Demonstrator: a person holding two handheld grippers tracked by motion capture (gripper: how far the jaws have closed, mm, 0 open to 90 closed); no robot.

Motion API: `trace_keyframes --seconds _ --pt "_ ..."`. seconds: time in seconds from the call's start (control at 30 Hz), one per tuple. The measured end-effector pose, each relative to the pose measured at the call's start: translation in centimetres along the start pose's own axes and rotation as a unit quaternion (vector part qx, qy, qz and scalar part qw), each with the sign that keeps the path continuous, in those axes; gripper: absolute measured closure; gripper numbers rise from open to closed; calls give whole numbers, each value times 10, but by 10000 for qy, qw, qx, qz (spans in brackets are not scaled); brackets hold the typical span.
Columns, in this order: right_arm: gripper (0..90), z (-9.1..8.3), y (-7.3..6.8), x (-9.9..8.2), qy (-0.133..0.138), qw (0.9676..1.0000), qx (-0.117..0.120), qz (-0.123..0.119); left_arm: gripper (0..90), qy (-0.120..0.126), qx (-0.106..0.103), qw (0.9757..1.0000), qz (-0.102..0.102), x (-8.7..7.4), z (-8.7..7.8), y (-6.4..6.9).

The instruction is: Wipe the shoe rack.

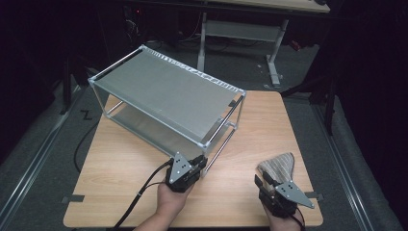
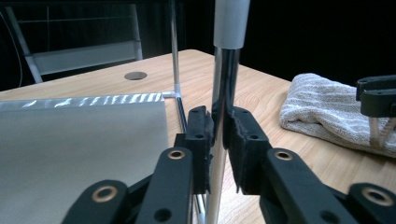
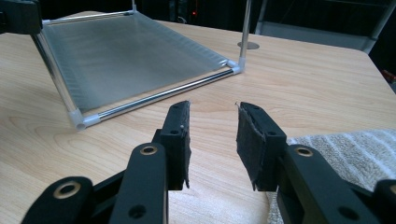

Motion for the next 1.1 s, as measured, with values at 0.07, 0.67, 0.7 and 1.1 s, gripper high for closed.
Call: trace_keyframes --seconds 0.07,0.67,0.7,1.1 --pt "648 1 -1 -1 -10 10000 -13 -2 773 -24 -30 10000 10 0 3 1" --pt "641 -12 37 -5 -44 9986 -517 137 801 72 -453 9988 171 -13 -44 24" --pt "639 -13 40 -6 -62 9982 -565 168 801 66 -465 9987 179 -14 -49 24" --pt "438 -11 74 -20 -440 9920 -1181 105 564 -146 -482 9987 66 -24 -88 -7"
Point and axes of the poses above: each handheld gripper's, and its own axes: z roughly forward along the jaws, x roughly out of its top, y roughly to its right, the point moved 10 cm from there along z, roughly forward along the jaws, and after that the axes turned 3 degrees about y, right-handed, at the moved point
